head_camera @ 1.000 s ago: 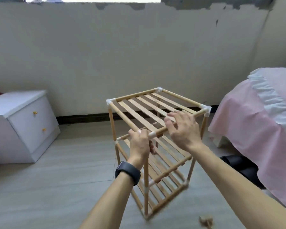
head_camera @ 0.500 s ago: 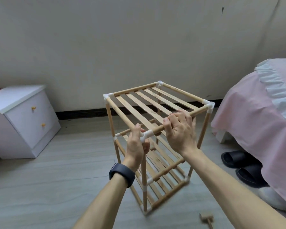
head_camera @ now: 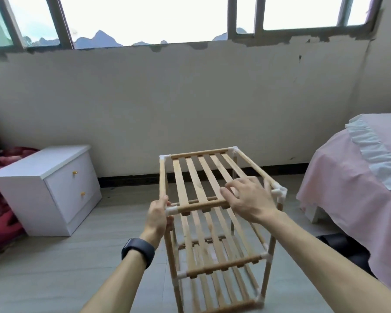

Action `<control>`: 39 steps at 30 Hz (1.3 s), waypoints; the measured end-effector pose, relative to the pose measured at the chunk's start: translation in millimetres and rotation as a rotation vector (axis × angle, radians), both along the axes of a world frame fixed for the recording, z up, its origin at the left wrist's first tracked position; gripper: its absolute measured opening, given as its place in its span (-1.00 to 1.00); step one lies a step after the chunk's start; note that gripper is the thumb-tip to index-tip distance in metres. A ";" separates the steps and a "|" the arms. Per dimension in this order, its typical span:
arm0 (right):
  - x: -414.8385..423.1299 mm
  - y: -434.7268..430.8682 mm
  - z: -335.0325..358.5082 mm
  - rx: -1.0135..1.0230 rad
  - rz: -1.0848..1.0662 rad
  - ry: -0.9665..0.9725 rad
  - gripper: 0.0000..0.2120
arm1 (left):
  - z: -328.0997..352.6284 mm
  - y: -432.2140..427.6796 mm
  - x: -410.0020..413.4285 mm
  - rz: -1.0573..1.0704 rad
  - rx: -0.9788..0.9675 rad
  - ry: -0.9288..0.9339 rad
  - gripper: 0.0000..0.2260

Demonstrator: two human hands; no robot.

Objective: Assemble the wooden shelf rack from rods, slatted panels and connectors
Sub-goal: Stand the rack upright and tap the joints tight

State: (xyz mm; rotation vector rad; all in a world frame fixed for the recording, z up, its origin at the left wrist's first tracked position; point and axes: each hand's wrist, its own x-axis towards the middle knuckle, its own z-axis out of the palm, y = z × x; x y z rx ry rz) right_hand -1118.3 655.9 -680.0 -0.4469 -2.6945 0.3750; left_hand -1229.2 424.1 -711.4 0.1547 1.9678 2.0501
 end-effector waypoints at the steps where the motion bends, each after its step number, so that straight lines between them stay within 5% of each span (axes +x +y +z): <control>1: -1.0 8.6 5.2 0.047 -0.078 0.007 -0.39 | 5.4 -9.2 -5.1 0.023 -0.054 0.011 -0.73; 4: -8.8 34.2 15.5 0.021 -0.293 -0.210 -0.35 | 25.7 -22.9 -19.2 0.024 -0.345 0.152 -0.61; 8: -17.2 50.4 11.3 -0.166 -0.326 -0.397 -0.13 | 50.5 0.1 -28.1 -0.072 -0.891 0.656 -0.34; 12: -15.0 63.2 12.0 -0.151 -0.310 -0.395 0.00 | 43.4 31.9 -27.5 -0.321 -1.309 0.609 -0.29; 21: -23.0 59.6 2.9 -0.058 -0.349 -0.365 0.01 | 32.0 29.1 -41.8 -0.318 -1.328 0.609 -0.24; 25: -9.3 47.3 5.1 -0.042 -0.363 -0.185 -0.21 | 39.4 25.3 -29.7 -0.307 -1.308 0.602 -0.29; 31: 5.5 44.3 2.1 -0.313 -0.520 -0.062 -0.56 | 43.3 12.9 -16.2 -0.032 -1.149 0.395 -0.32; 36: 19.3 50.8 -6.3 -0.491 -0.344 0.065 -0.80 | 31.6 8.8 -4.0 -0.063 -1.206 0.873 -0.51; 39: 21.0 51.5 -14.2 -0.587 -0.300 0.287 -0.70 | 27.4 10.1 -4.4 -0.078 -1.221 0.988 -0.45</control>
